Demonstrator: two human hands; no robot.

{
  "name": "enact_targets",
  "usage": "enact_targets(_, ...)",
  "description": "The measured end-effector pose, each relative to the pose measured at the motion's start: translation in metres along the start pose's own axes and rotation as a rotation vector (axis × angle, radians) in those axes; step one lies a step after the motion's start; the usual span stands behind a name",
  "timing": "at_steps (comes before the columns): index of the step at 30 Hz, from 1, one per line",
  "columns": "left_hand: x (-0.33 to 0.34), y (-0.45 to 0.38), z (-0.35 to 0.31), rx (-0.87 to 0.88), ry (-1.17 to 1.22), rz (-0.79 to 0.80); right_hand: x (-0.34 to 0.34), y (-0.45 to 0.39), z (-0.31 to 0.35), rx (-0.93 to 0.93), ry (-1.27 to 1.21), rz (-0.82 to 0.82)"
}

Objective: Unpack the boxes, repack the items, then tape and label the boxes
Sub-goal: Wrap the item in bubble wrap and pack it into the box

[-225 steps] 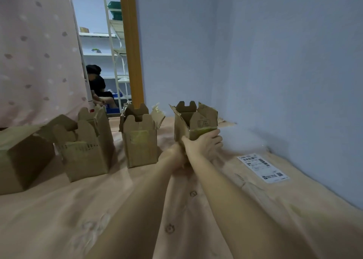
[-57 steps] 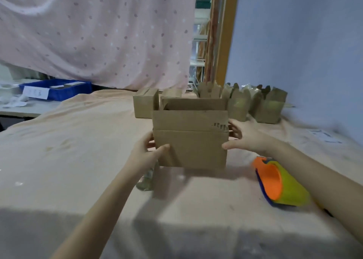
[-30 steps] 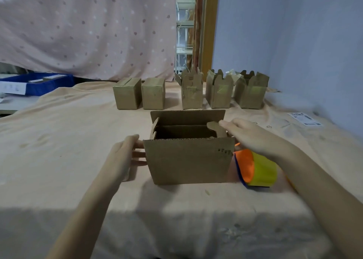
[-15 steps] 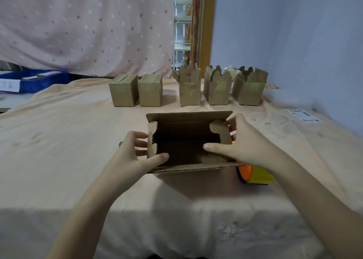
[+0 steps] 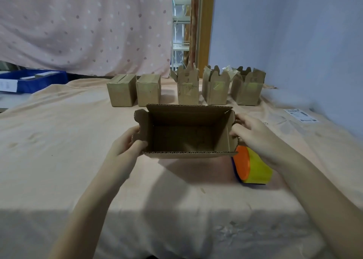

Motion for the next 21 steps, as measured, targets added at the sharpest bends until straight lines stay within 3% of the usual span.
enact_targets(5,0.006,-0.026,0.002,-0.047,0.044,0.007,-0.001,-0.018,0.001,0.009,0.005,-0.015)
enact_targets(9,0.017,-0.071,0.007,-0.125,-0.008,0.093,-0.012,-0.062,-0.008,0.129,0.022,-0.087)
enact_targets(21,0.041,-0.161,0.036,-0.408,-0.129,0.236,-0.012,-0.139,-0.034,0.376,0.0,0.016)
Point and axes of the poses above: each hand's wrist, its own y-axis away from the middle knuckle, its own x-axis out of the palm, z = x × y, the point moved 10 cm from there along -y, towards the middle knuckle, and after that the axes turned 1 degree about x, right-handed, at the moved point
